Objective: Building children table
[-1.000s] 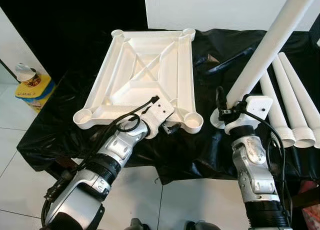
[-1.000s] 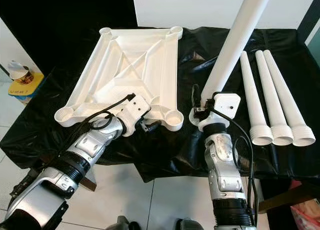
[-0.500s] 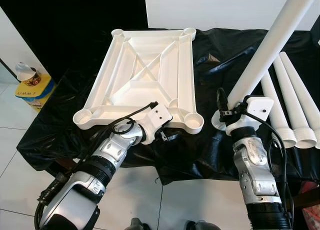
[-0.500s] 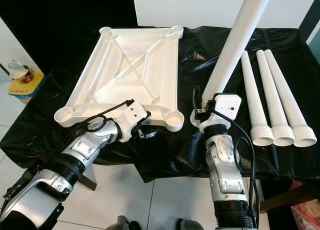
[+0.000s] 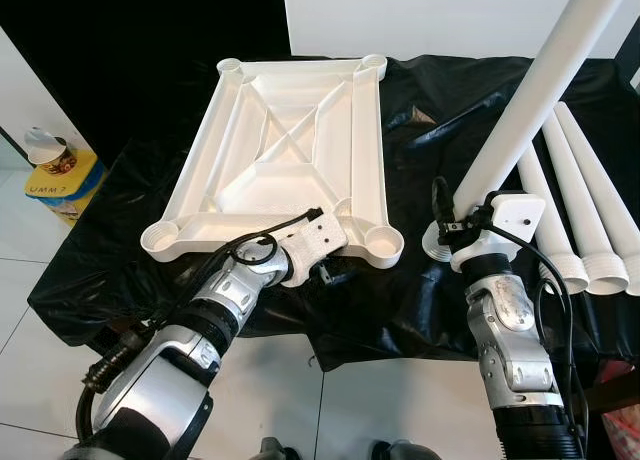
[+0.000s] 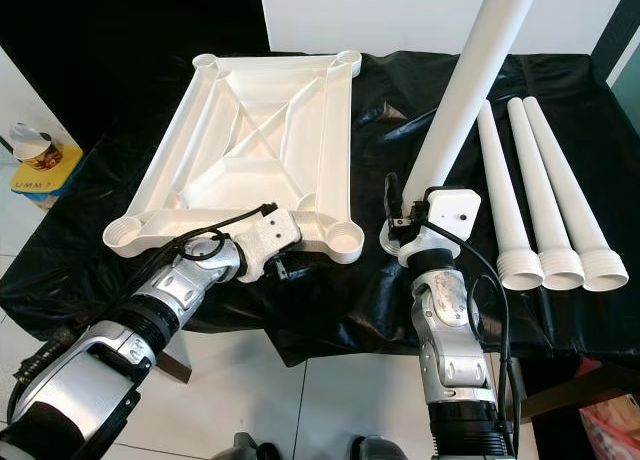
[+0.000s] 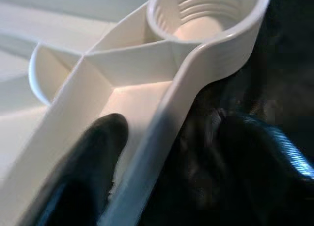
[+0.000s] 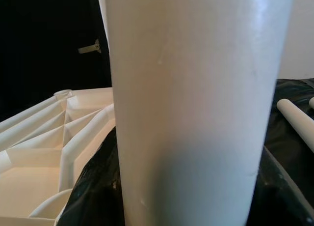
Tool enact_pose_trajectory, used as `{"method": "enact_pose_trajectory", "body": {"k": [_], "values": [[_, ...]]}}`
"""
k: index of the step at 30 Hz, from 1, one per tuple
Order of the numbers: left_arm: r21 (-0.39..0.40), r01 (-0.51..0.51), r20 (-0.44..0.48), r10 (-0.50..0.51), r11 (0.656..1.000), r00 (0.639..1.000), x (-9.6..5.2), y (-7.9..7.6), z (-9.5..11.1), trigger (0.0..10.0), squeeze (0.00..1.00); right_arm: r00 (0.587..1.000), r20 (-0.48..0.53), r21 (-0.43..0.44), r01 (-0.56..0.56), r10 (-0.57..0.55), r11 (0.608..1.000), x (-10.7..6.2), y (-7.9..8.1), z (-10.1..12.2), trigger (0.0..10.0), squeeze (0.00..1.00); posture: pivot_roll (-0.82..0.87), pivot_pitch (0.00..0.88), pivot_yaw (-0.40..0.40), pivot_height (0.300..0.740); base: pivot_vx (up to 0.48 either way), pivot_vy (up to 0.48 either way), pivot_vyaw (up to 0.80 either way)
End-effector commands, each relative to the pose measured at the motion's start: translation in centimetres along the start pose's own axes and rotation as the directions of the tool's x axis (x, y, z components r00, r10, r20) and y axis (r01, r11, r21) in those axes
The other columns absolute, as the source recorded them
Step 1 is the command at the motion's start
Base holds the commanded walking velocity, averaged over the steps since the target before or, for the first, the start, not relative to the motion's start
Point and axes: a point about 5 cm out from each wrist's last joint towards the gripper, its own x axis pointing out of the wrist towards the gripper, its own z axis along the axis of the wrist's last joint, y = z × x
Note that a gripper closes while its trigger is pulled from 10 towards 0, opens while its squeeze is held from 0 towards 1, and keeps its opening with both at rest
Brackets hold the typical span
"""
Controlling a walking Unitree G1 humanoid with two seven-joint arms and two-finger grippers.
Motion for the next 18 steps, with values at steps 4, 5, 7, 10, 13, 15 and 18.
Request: {"method": "enact_pose_trajectory", "body": {"k": [4, 5, 7, 10, 13, 15, 18], "values": [[0.069, 0.252, -0.019, -0.252, 0.965, 0.968, -0.3, -2.1, -0.7, 0.0, 0.00, 1.000, -0.002, -0.015, -0.017, 0.017, 1.000, 0.1, 0.2, 0.1, 10.0, 0.00, -0.14, 0.116, 0.065, 0.740, 0.000, 0.000, 0.00], [0.089, 0.300, -0.006, -0.300, 0.950, 0.954, -0.4, -2.5, -0.5, 0.0, 0.00, 1.000, -0.001, -0.017, -0.014, 0.014, 1.000, 0.1, 0.1, 0.2, 10.0, 0.00, -0.14, 0.116, 0.066, 0.740, 0.000, 0.000, 0.00], [0.116, 0.345, 0.021, -0.349, 0.932, 0.937, -0.5, -2.9, 0.0, 0.0, 0.00, 1.000, 0.000, -0.020, -0.012, 0.012, 1.000, 0.2, 0.1, 0.2, 10.0, 0.00, -0.14, 0.117, 0.072, 0.740, 0.000, 0.000, 0.00], [0.174, 0.379, 0.042, -0.391, 0.909, 0.919, -0.6, -3.6, 0.5, 0.0, 0.00, 1.000, 0.001, -0.020, -0.011, 0.011, 1.000, 0.2, 0.1, 0.2, 10.0, 0.00, -0.14, 0.118, 0.073, 0.740, 0.000, 0.000, 0.00], [0.280, 0.430, 0.076, -0.466, 0.858, 0.881, -0.6, -5.5, 1.5, 0.0, 0.00, 1.000, 0.002, -0.019, -0.011, 0.011, 1.000, 0.1, 0.2, 0.2, 10.0, 0.00, -0.14, 0.121, 0.077, 0.740, 0.000, 0.000, 0.00], [0.330, 0.441, 0.074, -0.489, 0.835, 0.869, -0.5, -6.3, 1.7, 0.0, 0.00, 1.000, 0.002, -0.018, -0.012, 0.012, 1.000, 0.1, 0.2, 0.2, 10.0, 0.00, -0.14, 0.119, 0.076, 0.740, 0.000, 0.000, 0.00], [0.376, 0.444, 0.063, -0.500, 0.814, 0.864, -0.4, -7.1, 1.7, 0.0, 0.00, 1.000, 0.001, -0.018, -0.013, 0.013, 1.000, 0.1, 0.3, 0.2, 10.0, 0.00, -0.14, 0.123, 0.074, 0.740, 0.000, 0.000, 0.00]]}}
